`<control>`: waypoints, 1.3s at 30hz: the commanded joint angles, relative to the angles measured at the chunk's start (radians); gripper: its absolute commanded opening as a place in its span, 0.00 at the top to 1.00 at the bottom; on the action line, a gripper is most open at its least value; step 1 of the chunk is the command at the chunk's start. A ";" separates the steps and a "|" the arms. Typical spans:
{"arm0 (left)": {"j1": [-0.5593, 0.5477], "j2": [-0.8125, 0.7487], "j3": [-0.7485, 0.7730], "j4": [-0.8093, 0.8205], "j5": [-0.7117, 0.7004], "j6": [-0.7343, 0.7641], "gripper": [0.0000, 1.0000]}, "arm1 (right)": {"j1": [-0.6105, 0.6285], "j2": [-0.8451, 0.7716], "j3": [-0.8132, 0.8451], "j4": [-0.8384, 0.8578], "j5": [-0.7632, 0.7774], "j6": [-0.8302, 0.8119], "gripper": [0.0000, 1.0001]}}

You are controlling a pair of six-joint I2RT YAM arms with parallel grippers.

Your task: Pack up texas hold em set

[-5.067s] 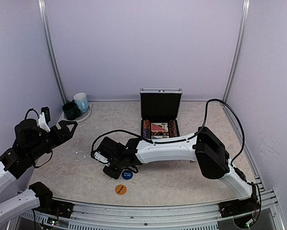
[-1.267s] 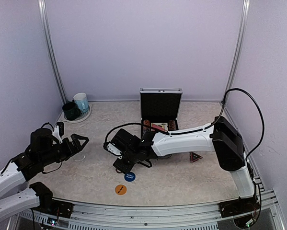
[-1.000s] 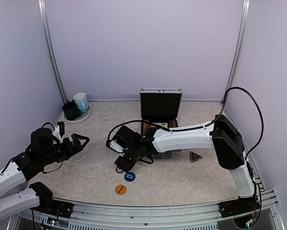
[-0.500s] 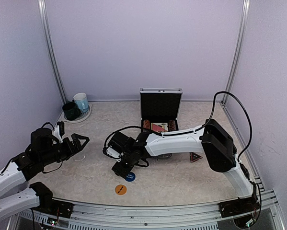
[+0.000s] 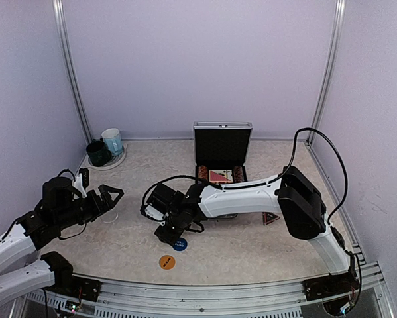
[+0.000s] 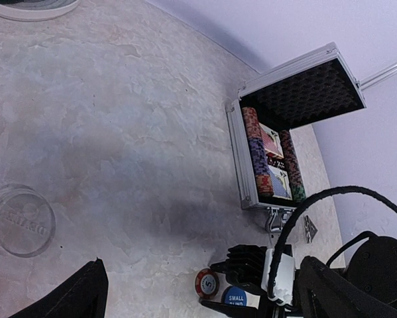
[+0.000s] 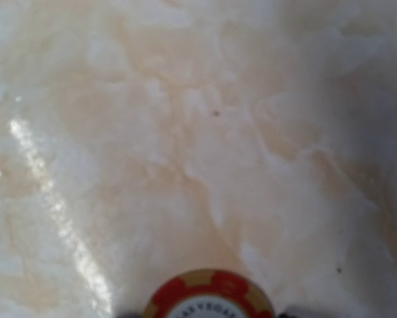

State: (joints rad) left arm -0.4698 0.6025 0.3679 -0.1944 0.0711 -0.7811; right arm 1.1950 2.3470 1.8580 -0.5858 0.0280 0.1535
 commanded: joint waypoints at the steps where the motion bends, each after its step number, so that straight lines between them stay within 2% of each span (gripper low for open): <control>1: 0.008 0.002 0.017 0.011 -0.004 0.010 0.01 | 0.008 0.033 0.001 -0.048 -0.001 0.017 0.52; 4: 0.008 0.005 0.023 0.009 -0.005 0.012 0.01 | -0.005 0.032 -0.005 -0.045 -0.025 0.030 0.59; 7: 0.008 0.002 0.021 0.007 -0.002 0.010 0.01 | -0.011 0.021 -0.019 -0.029 -0.023 0.030 0.61; 25: -0.001 0.030 -0.040 0.060 0.034 -0.023 0.01 | -0.011 -0.095 -0.007 0.018 0.079 -0.037 0.60; 27: -0.003 0.035 -0.043 0.064 0.034 -0.025 0.01 | -0.012 -0.090 0.000 0.011 0.068 -0.037 0.56; 32: -0.005 0.039 -0.040 0.065 0.034 -0.023 0.01 | -0.015 -0.021 0.076 -0.082 0.029 -0.021 0.39; 39: -0.006 0.026 -0.029 0.036 0.021 -0.020 0.01 | -0.036 0.058 0.173 -0.185 -0.026 0.009 0.38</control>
State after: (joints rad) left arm -0.4725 0.6426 0.3344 -0.1642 0.0978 -0.8047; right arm 1.1774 2.3508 1.9884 -0.6823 0.0406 0.1371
